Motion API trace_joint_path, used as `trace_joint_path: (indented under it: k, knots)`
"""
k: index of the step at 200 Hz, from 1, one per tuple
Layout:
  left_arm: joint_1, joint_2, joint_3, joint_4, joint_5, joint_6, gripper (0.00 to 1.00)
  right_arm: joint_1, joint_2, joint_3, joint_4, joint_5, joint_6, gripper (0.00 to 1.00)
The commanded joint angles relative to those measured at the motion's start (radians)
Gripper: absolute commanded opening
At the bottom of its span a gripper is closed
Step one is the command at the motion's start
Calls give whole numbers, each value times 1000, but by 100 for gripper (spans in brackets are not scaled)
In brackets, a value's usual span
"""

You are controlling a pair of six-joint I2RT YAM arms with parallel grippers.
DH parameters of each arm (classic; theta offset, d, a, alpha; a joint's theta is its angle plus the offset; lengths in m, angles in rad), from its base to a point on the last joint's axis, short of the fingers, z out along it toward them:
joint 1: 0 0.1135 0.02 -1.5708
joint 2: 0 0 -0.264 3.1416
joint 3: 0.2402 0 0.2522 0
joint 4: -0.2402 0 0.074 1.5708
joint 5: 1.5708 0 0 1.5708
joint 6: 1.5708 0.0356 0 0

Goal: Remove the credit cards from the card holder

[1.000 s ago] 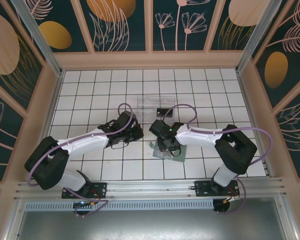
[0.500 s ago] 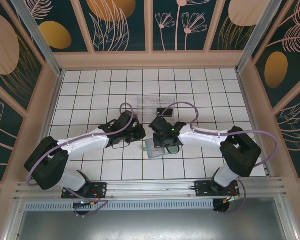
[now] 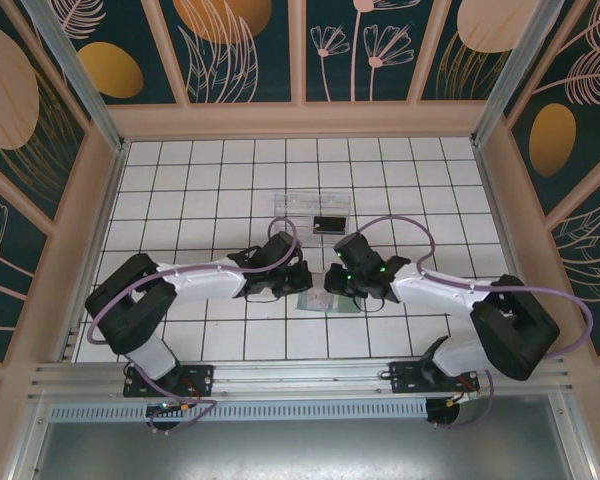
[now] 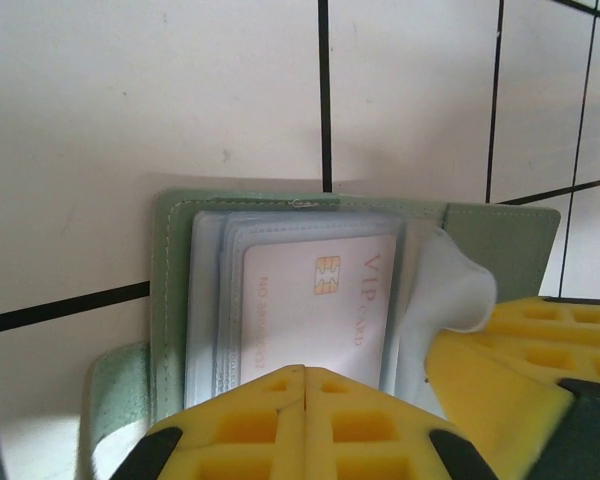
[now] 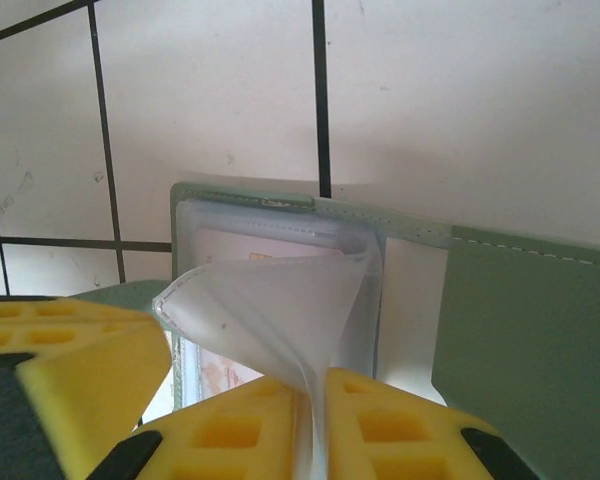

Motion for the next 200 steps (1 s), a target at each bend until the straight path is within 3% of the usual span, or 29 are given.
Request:
trace_joint_path:
  k: [1, 72, 117, 156, 200]
  knots:
    - [-8, 35, 34, 40, 32, -10, 6, -14, -41, -35, 94, -65, 30, 16]
    - [-21, 136, 120, 20, 74, 14, 6, -24, -107, -64, 76, -57, 44, 23]
    - [-25, 154, 141, 8, 81, 24, 6, -44, -251, -16, -142, 97, 58, 37]
    - [-42, 190, 241, -37, 101, 57, 7, -102, -417, 53, -303, 217, 46, 41]
    - [-95, 291, 382, -147, 69, 118, 7, -139, -529, 90, -396, 254, 29, 44]
